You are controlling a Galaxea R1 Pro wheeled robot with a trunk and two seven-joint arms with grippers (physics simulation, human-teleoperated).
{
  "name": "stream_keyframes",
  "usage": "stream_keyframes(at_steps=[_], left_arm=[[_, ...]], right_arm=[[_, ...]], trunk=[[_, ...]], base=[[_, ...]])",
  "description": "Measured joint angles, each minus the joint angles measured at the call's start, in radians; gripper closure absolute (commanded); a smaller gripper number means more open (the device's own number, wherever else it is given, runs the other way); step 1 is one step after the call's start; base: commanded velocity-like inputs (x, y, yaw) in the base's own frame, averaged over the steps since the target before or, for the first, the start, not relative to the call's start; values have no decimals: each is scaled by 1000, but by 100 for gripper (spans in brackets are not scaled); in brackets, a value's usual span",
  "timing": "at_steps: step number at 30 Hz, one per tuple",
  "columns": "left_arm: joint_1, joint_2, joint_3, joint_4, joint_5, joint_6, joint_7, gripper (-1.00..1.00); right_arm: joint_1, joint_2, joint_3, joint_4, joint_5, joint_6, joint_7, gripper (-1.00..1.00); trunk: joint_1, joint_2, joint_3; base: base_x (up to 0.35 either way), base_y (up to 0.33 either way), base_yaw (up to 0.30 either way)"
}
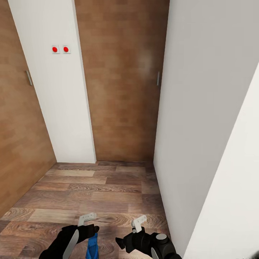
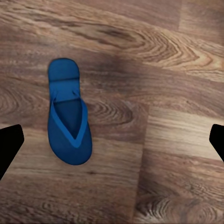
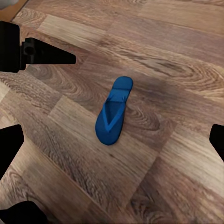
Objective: In the bedroom, move the book from the bed onto either nightstand, and place the two sandals side by side next to the bed.
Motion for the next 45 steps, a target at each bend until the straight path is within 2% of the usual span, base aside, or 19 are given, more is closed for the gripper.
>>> stream_keyframes(at_steps=[8,36,45], left_arm=[[0,-1,0,0,0,0,0,-100],[0,-1,0,0,1,0,0,-100],[1,-1,0,0,0,-1,0,-100]], right_arm=[[0,0,0,0,0,0,0,-100],[0,1,0,0,0,0,0,-100],[0,1,0,0,0,0,0,-100]], trunk=[[31,-56,-25],[43,-63,-133],[43,-63,-134]], base=[[0,0,0],[0,0,0],[0,0,0]])
